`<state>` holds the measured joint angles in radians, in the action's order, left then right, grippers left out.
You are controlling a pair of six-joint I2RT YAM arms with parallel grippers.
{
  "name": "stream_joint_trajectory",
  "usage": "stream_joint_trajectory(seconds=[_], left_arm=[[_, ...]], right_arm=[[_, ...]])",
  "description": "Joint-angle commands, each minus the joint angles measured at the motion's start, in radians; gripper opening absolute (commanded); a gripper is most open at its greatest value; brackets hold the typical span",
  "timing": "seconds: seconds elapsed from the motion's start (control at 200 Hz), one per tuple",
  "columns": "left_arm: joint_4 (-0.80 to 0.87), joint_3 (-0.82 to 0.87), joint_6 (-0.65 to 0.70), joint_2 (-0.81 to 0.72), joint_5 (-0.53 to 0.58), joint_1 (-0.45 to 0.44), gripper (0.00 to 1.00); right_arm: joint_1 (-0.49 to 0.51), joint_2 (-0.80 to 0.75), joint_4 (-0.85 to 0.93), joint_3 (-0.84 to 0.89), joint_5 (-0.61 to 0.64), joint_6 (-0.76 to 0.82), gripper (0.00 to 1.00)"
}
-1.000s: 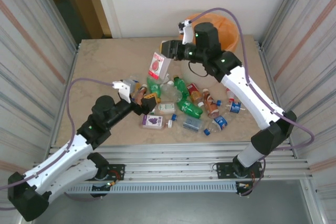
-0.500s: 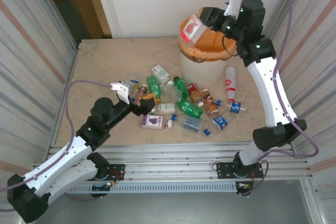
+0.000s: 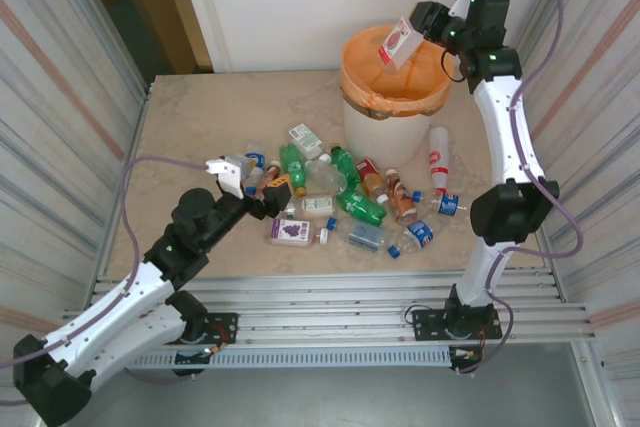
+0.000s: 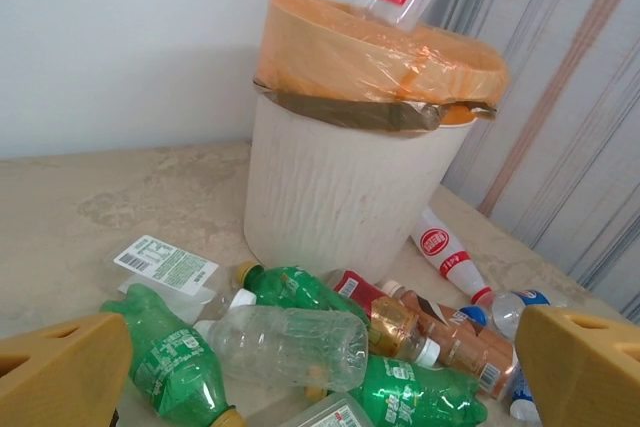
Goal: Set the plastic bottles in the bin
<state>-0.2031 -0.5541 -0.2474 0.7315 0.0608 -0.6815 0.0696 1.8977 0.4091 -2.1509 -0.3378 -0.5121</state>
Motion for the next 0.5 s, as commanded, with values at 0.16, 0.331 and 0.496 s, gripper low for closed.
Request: stream_joint_trajectory(seconds=[0.16,0.331,0.496], left_arm=[[0.040,-0.013,0.001,-0.004,0.060,-0.006,0.99],[0.062,-0.023,-0.007,0.007,0.084,-0.005,0.99],[0.105,-0.047,-0.012,0.027,0.120,-0.006,0.99]], right_arm=[[0.011,0.074,0.052,-0.044,-0.024,0.045,0.22],[0.038,0.114,0.090,-0.043,-0.008,0.092,0.29],[0.074,0.151,0.133,-0.055,0.024,0.148,0.32]])
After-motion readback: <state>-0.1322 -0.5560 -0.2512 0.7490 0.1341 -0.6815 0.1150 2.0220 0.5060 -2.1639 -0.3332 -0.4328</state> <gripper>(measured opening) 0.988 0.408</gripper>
